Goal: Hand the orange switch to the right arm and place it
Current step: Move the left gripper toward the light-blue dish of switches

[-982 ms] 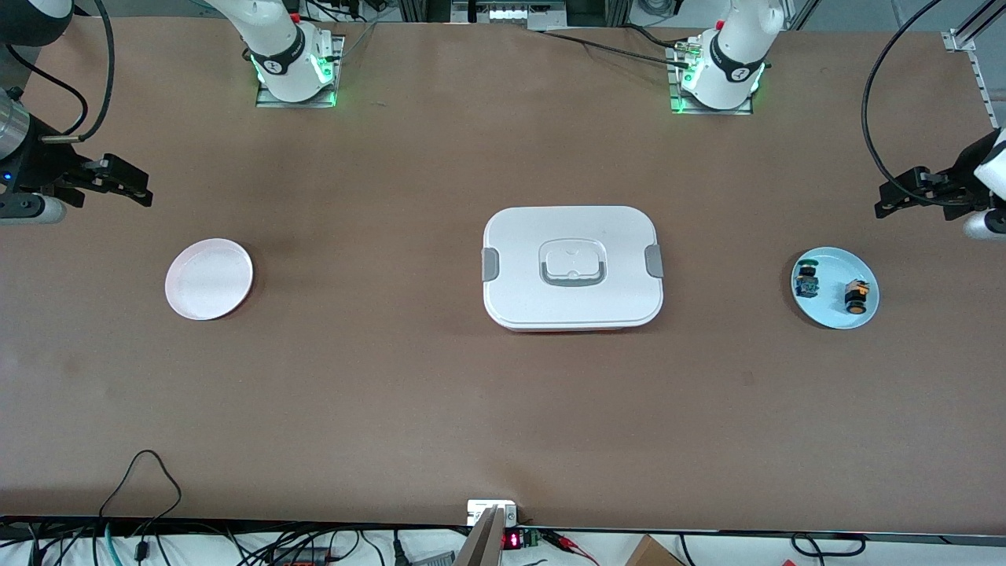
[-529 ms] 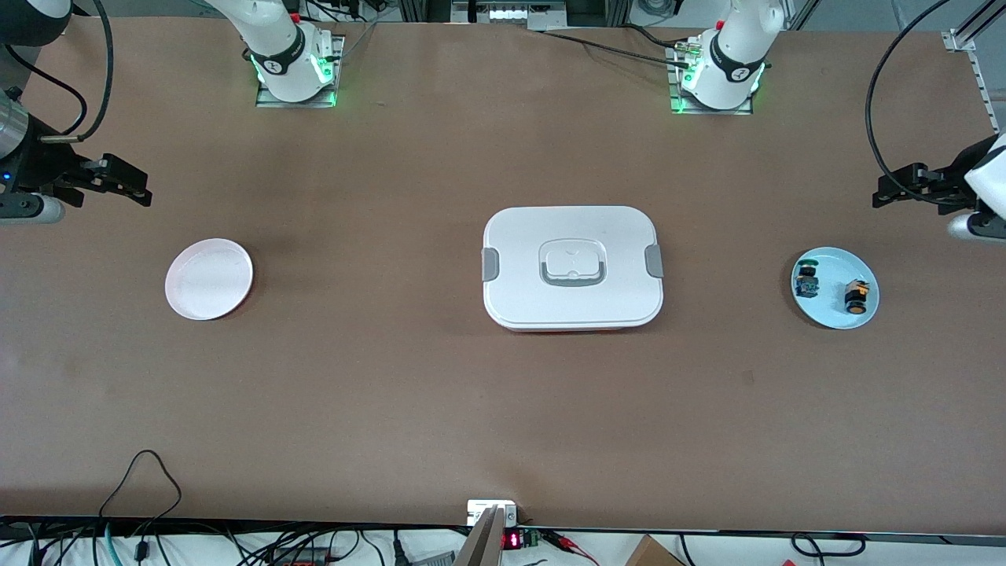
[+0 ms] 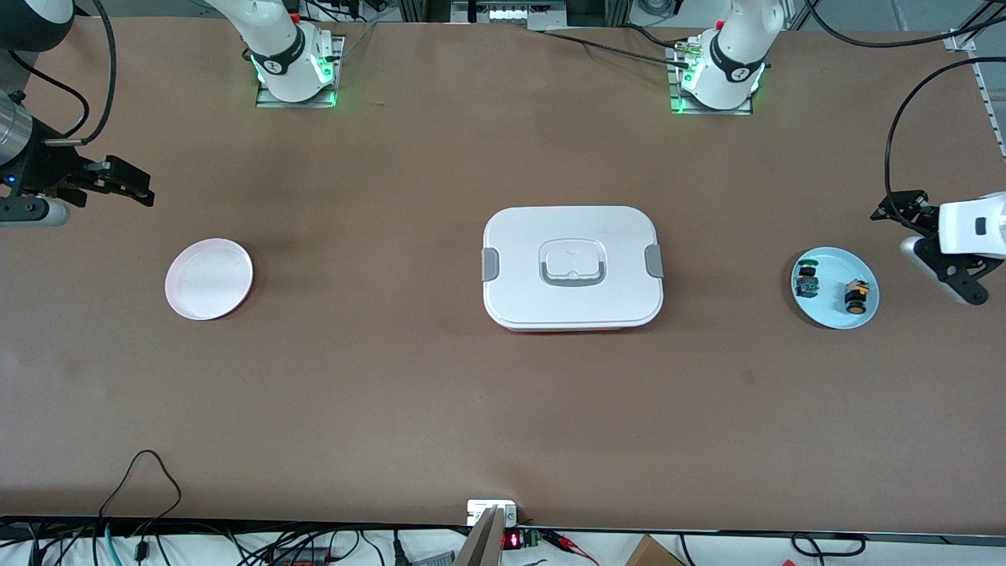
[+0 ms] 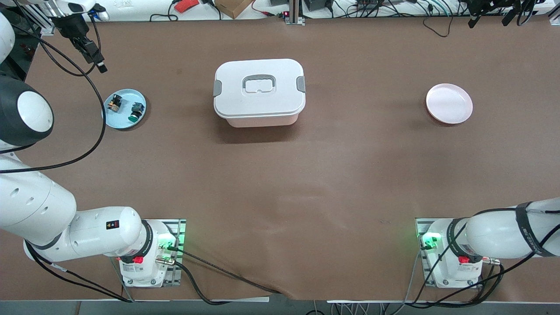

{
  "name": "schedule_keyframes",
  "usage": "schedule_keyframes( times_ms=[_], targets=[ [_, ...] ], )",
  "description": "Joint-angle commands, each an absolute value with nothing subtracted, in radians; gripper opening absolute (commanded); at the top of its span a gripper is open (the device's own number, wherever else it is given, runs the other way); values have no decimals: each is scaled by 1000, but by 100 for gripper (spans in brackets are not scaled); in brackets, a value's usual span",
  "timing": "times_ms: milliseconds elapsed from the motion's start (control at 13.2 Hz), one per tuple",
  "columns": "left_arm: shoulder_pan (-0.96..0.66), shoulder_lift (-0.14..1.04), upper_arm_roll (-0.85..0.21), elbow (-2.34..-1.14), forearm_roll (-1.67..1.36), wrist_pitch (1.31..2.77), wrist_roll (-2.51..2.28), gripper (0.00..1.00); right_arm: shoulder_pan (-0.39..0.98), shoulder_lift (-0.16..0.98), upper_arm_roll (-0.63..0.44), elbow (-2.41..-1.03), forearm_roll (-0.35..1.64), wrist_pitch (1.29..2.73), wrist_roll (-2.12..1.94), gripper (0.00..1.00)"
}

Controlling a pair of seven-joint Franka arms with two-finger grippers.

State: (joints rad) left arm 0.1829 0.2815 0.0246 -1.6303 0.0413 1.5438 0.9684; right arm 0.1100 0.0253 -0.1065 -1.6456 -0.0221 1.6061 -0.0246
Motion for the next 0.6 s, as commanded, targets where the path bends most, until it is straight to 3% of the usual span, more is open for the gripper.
schedule_keyframes(
  times_ms=[0,227,529],
  targets=[
    [201,313,18,-1617,63,1575,1150,100,109,31,-109,-1618,-20,1586,-14,100],
    [245,379,17,-1640,60,1718,1409,100,107,31,-109,-1618,-20,1586,-14,100],
    [301,364,14,-1810,58,1958,1667,100,109,32,-109,-1618,-20,1586,-12,100]
  ],
)
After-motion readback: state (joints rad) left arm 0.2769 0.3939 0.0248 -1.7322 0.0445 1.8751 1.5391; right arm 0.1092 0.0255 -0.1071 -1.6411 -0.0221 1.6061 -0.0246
